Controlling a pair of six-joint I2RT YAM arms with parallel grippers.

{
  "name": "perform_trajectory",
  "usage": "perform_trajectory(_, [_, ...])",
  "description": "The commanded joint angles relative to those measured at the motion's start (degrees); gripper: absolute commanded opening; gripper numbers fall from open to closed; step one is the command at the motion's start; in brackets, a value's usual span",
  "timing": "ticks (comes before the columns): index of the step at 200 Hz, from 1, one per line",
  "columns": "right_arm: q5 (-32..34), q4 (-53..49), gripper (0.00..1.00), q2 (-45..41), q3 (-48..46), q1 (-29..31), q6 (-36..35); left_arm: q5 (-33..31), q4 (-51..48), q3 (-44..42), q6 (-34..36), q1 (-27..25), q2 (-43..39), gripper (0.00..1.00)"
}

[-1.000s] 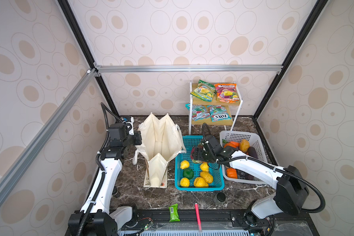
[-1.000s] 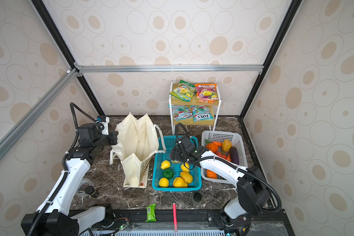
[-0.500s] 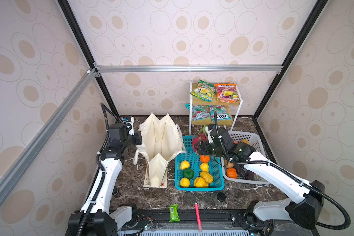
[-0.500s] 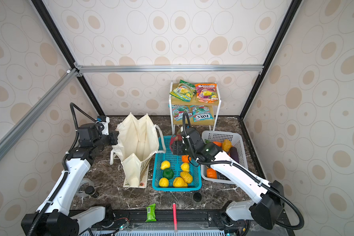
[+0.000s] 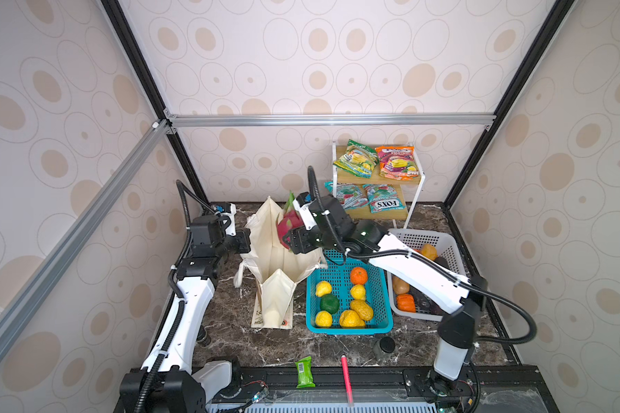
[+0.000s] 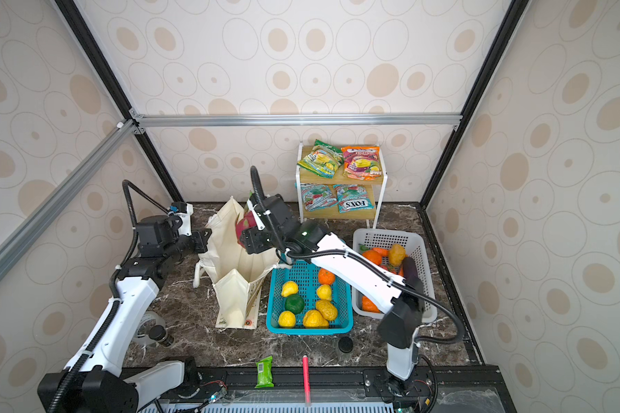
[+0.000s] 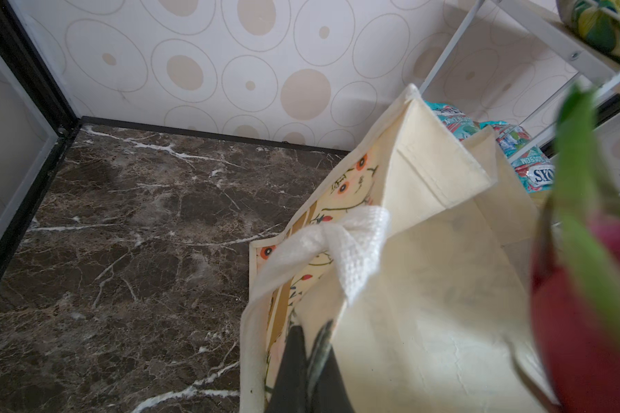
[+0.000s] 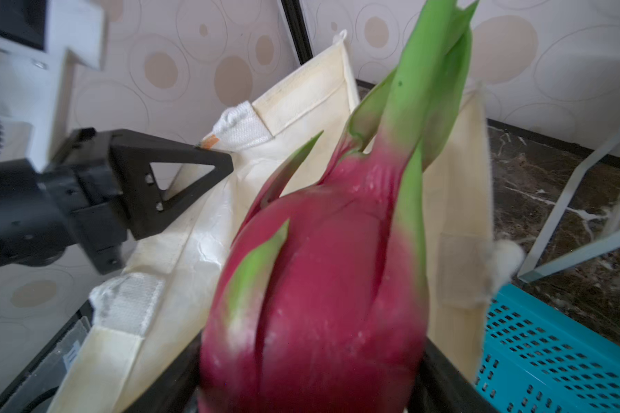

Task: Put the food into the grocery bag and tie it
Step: 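Lift the dragon fruit with the right gripper and carry it into the tote bag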

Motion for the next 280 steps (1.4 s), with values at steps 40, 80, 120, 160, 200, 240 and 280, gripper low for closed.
perform_trajectory(40, [3.6, -6.4, 0.62, 14.2, 10.3, 3.1, -1.8, 2.2, 2.2, 1.5, -0.9, 0.2, 0.6, 0.00])
perform_trajectory(80, [14.8, -12.7, 0.61, 23.6, 17.2, 3.2, -1.6, 2.4, 2.5, 1.4, -1.0, 0.2, 0.8, 0.00])
perform_trajectory(120, [13.8, -12.1, 0.63, 27.3, 16.4, 3.1, -1.1, 2.1, 2.2, 1.6, -0.9, 0.2, 0.7, 0.00])
perform_trajectory(160, [11.9, -15.5, 0.63, 33.2, 20.5, 2.9, 1.3, 0.8, 1.8, 2.0, -0.7, 0.2, 0.4, 0.00])
perform_trajectory(200, [6.5, -16.3, 0.63, 36.6, 20.3, 1.6, 5.0, 0.3, 0.9, 2.2, -0.8, 0.3, 1.3, 0.00])
perform_trajectory(240, [5.5, -16.6, 0.65, 38.7, 20.2, 1.2, 6.2, 0.2, 1.4, 1.4, -0.5, 0.2, 1.1, 0.00])
perform_trajectory(280, [5.1, -18.2, 0.70, 39.3, 19.8, 0.9, 7.3, -0.1, 2.2, 0.5, -0.3, 0.2, 0.1, 0.00])
